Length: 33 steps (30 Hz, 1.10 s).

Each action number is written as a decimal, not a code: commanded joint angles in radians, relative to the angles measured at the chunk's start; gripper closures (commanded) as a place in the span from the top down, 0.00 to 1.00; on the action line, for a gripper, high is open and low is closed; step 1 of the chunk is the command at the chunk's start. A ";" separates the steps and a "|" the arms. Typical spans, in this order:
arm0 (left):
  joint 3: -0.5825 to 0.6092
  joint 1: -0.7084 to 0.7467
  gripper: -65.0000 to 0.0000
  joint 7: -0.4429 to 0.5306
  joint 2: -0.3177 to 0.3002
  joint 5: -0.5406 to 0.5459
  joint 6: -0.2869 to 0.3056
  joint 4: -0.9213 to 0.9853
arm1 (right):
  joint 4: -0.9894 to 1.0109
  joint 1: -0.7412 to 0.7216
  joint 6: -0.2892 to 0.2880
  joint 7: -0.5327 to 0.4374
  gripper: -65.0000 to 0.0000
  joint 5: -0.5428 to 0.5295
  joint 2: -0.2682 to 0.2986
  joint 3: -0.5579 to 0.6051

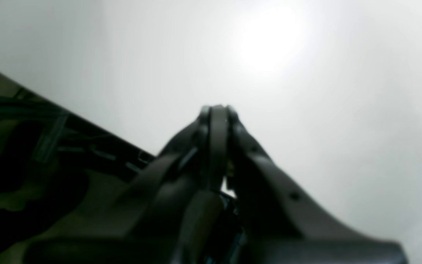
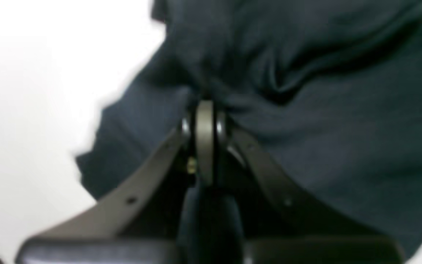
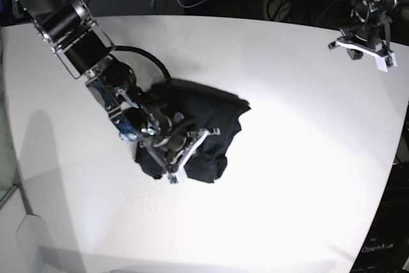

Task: Fold the T-shirt properly
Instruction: 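Drag the bundle with the right gripper toward the table center, then press the bundle flat with the right gripper and release it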

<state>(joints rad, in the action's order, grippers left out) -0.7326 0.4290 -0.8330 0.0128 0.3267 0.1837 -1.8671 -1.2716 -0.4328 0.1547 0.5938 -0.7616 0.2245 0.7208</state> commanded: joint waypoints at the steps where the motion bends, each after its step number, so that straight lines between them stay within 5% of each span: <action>1: -0.003 0.001 0.00 0.022 -0.009 0.009 0.001 -0.015 | -0.059 -0.008 -0.004 -0.001 0.00 -0.002 0.003 -0.025; 8: 0.000 -0.005 0.00 0.022 -0.009 0.009 0.001 -0.015 | -0.286 0.098 -0.004 0.108 0.00 -0.003 -0.001 -0.068; 15: 0.000 -0.005 0.00 0.022 0.005 0.009 0.001 -0.015 | -0.320 0.188 -0.004 0.145 0.00 0.000 -0.073 -0.062; 26: 0.000 -0.002 0.00 0.022 0.005 0.009 0.001 -0.015 | -0.043 0.228 -0.010 -0.008 0.00 0.000 -0.098 -0.059; 33: 0.000 0.001 0.00 0.022 0.005 0.009 0.001 -0.015 | -0.018 0.226 -0.010 -0.041 0.00 0.000 -0.026 -0.060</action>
<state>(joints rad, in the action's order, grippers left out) -0.7296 0.4252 -0.8330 0.0254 0.3260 0.1837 -1.8671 -1.2915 -0.1963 0.1192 0.5270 -0.7921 0.1833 0.6659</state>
